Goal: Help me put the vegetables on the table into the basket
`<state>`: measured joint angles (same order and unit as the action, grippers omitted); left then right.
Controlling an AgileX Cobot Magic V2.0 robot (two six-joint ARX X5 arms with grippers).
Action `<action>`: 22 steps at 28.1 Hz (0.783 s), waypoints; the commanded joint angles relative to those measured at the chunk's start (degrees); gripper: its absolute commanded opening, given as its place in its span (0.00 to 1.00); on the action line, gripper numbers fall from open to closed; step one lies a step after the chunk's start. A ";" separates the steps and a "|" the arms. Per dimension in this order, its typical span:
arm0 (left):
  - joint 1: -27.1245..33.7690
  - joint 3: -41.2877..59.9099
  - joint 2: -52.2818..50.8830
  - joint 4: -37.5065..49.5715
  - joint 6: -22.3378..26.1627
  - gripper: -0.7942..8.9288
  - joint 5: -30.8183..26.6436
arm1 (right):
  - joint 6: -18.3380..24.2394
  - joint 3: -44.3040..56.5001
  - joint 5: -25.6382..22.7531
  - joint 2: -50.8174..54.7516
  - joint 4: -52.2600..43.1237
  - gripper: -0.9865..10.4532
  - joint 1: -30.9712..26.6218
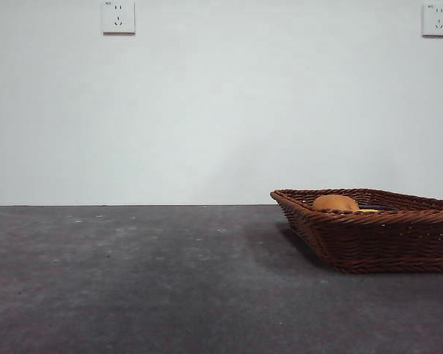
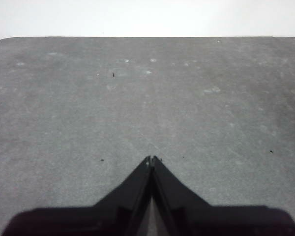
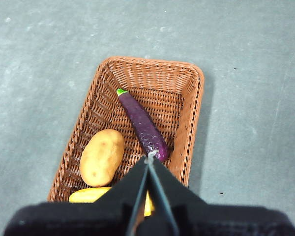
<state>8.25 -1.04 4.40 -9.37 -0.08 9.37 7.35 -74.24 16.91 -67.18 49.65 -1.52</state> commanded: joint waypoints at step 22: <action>0.20 0.61 0.37 0.37 -0.35 0.08 0.02 | -5.88 52.19 -13.07 41.75 -39.06 0.09 -2.25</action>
<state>8.25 -1.04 4.67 -9.37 -0.08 9.37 3.20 -24.56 4.23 -26.59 11.49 -3.73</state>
